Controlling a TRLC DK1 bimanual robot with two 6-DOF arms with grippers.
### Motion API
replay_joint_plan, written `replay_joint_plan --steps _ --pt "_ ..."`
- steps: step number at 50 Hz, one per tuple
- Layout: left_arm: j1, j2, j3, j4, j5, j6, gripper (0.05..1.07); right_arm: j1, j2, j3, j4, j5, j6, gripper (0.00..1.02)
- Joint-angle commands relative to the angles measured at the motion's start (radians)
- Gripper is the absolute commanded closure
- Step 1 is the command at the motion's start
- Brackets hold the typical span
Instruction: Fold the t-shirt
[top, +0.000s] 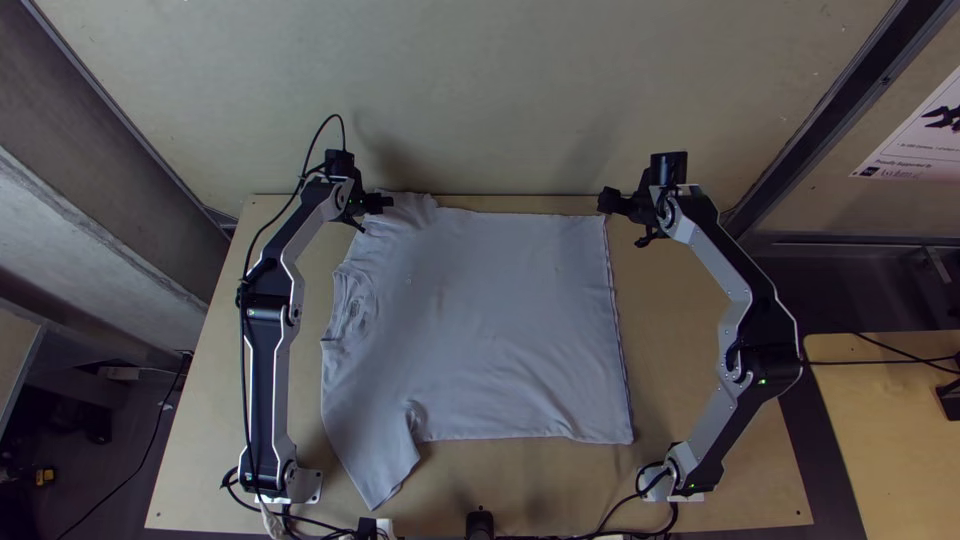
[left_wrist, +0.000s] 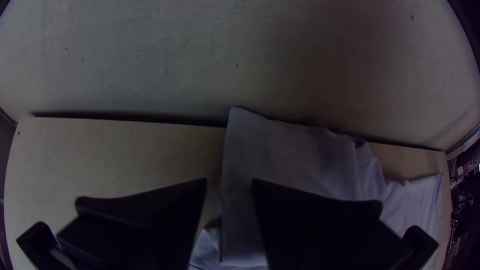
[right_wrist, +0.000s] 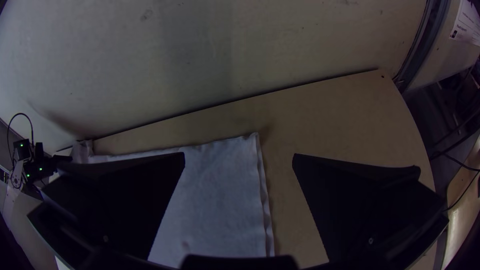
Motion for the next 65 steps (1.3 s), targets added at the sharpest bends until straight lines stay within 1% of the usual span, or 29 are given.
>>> replay_joint_plan --steps 1,7,15,21,28,29,30,32,33,34,42,49,54,64,65 --pt "0.001 0.019 0.023 -0.003 0.009 -0.014 1.05 -0.008 0.041 0.04 -0.004 -0.006 0.024 0.04" --pt "0.004 0.004 0.023 0.001 0.009 -0.017 1.05 -0.01 0.085 0.085 -0.008 -0.006 0.032 0.04" --pt "-0.003 -0.026 0.019 -0.003 0.009 -0.024 1.05 -0.016 0.188 0.198 -0.065 -0.006 0.046 0.04" --pt "-0.011 -0.036 0.019 -0.012 0.009 -0.024 1.05 -0.018 0.274 0.3 -0.14 -0.006 0.047 0.15" --pt "-0.019 -0.052 0.017 -0.019 0.009 -0.024 1.05 -0.024 0.358 0.392 -0.171 -0.006 0.064 0.16" --pt "-0.02 -0.053 0.017 -0.019 0.009 -0.024 1.05 -0.024 0.372 0.409 -0.183 -0.006 0.066 0.2" --pt "-0.02 -0.056 0.017 -0.02 0.009 -0.024 1.05 -0.024 0.386 0.427 -0.197 -0.005 0.067 0.28" --pt "-0.02 -0.058 0.017 -0.023 0.009 -0.024 1.05 -0.022 0.417 0.47 -0.216 0.0 0.067 0.46" --pt "-0.022 -0.059 0.017 -0.023 0.009 -0.024 1.05 -0.024 0.432 0.491 -0.223 0.0 0.067 0.54" --pt "-0.02 -0.061 0.017 -0.025 0.009 -0.024 1.05 -0.024 0.444 0.507 -0.228 0.0 0.066 0.58" --pt "-0.016 -0.07 0.017 -0.031 0.009 -0.021 1.05 -0.019 0.532 0.623 -0.291 -0.001 0.067 0.58" --pt "-0.011 -0.076 0.017 -0.034 0.009 -0.02 1.05 -0.002 0.552 0.629 -0.292 0.0 0.069 0.58" --pt "-0.009 -0.078 0.017 -0.039 0.009 -0.02 1.05 0.005 0.562 0.631 -0.295 0.006 0.084 0.58" --pt "-0.012 -0.084 0.017 -0.046 0.009 -0.02 1.05 0.015 0.579 0.633 -0.318 0.008 0.084 0.59" --pt "-0.014 -0.084 0.017 -0.046 0.009 -0.021 1.05 0.016 0.581 0.633 -0.324 0.008 0.082 0.61"
